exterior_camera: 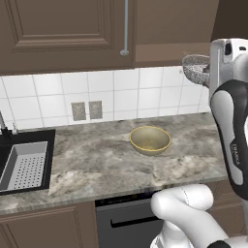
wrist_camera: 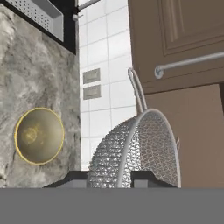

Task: Open the cabinet and setup a tea strainer by placing it in the bowl upright.

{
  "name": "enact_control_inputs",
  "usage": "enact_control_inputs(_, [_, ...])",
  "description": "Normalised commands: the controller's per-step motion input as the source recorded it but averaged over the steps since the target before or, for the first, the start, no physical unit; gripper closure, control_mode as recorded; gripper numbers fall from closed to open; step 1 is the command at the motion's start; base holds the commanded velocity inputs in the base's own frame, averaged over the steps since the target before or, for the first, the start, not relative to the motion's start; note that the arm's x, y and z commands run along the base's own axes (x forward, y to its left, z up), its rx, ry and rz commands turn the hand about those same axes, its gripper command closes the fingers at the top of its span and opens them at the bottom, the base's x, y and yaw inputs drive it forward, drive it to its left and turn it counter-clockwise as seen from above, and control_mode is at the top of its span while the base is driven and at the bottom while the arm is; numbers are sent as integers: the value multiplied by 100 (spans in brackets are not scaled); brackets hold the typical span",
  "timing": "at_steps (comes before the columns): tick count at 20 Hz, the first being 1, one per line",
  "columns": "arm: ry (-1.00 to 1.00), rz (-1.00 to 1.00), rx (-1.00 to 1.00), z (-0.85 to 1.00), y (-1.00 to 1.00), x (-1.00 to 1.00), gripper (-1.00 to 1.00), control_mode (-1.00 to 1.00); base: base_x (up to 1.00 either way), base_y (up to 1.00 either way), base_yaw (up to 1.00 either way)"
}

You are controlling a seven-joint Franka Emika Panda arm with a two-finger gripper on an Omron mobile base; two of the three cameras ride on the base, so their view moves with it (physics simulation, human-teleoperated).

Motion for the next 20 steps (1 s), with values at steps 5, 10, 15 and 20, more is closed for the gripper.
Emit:
enact_control_inputs(5, [15, -13, 0, -47, 6, -18, 100, -100, 0, 0, 0])
enact_control_inputs(10, [7, -12, 0, -56, 0, -3, 100, -100, 0, 0, 0])
enact_control_inputs(15, [5, -9, 0, -62, 3, 0, 100, -100, 0, 0, 0])
enact_control_inputs(20, [8, -3, 0, -64, 7, 27, 100, -100, 0, 0, 0])
